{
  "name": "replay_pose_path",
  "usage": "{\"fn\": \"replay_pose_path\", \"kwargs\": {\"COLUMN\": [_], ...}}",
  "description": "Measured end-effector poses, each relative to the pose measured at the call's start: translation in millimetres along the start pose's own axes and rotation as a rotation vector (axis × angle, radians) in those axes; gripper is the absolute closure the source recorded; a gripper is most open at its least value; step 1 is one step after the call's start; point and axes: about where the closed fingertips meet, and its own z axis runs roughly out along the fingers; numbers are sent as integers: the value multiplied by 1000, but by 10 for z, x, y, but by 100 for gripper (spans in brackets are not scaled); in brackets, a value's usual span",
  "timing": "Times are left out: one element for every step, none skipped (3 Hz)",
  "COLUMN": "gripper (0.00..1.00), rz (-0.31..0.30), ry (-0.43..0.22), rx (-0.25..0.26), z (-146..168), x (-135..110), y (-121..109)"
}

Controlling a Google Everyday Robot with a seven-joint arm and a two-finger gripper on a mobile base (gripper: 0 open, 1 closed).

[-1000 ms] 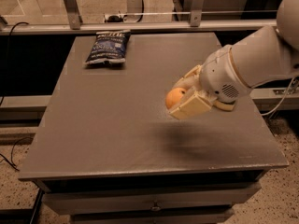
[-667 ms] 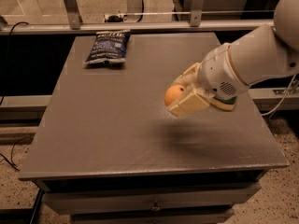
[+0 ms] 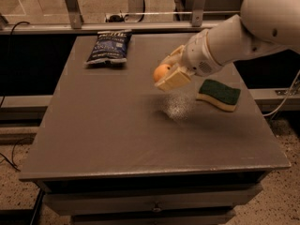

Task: Move orange near blue chip bag

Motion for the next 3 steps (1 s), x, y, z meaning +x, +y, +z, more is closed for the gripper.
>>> {"fn": "replay_pose_path", "kwargs": {"gripper": [100, 100, 100], "rz": [-5, 8, 1], "ry": [-32, -55, -91], "rx": [3, 3, 16], "z": [459, 936, 1200], "x": [-62, -102, -240], "y": [-327, -611, -843]}}
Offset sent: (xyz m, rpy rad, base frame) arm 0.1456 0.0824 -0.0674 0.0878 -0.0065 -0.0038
